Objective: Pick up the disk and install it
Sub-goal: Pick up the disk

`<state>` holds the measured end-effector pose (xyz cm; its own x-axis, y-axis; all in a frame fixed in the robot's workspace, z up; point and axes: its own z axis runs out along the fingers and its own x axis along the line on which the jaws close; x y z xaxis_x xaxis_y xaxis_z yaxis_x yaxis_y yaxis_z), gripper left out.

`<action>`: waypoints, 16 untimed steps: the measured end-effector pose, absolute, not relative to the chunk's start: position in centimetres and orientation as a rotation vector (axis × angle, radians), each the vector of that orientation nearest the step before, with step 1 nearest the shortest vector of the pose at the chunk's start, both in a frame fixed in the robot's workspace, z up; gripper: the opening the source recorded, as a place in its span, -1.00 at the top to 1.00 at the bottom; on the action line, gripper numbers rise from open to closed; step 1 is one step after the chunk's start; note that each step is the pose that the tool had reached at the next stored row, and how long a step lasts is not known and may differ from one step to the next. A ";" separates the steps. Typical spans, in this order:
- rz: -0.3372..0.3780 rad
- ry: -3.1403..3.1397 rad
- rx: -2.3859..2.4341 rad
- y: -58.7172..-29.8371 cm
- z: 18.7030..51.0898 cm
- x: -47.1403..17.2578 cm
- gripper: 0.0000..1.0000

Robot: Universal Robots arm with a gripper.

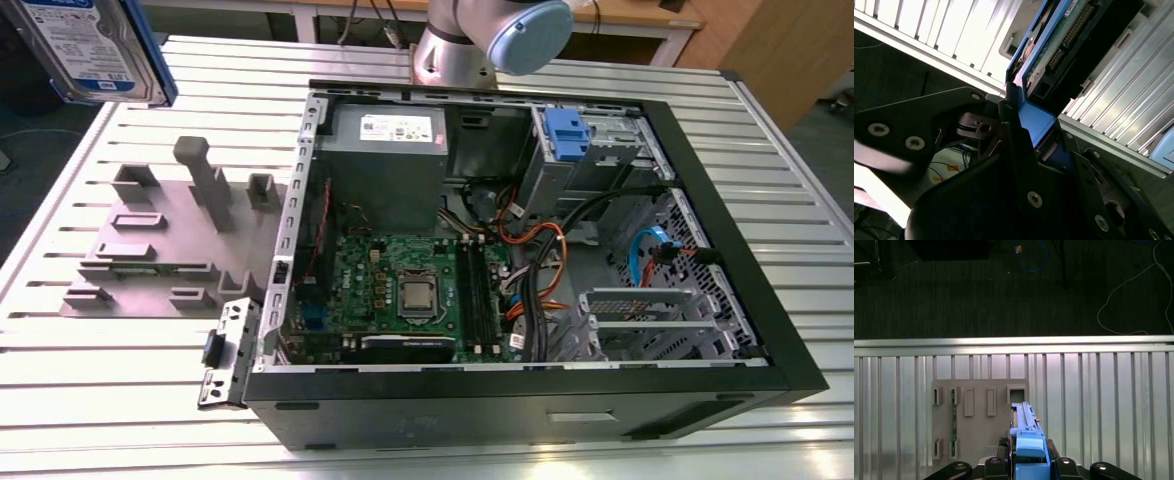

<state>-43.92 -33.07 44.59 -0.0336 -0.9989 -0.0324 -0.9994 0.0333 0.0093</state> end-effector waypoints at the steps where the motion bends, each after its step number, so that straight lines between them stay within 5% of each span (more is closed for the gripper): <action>1: 0.046 2.246 -2.172 -33.1 44.6 -43.9 0.27; 16: 0.046 2.246 -2.172 -33.1 45.1 -43.9 0.27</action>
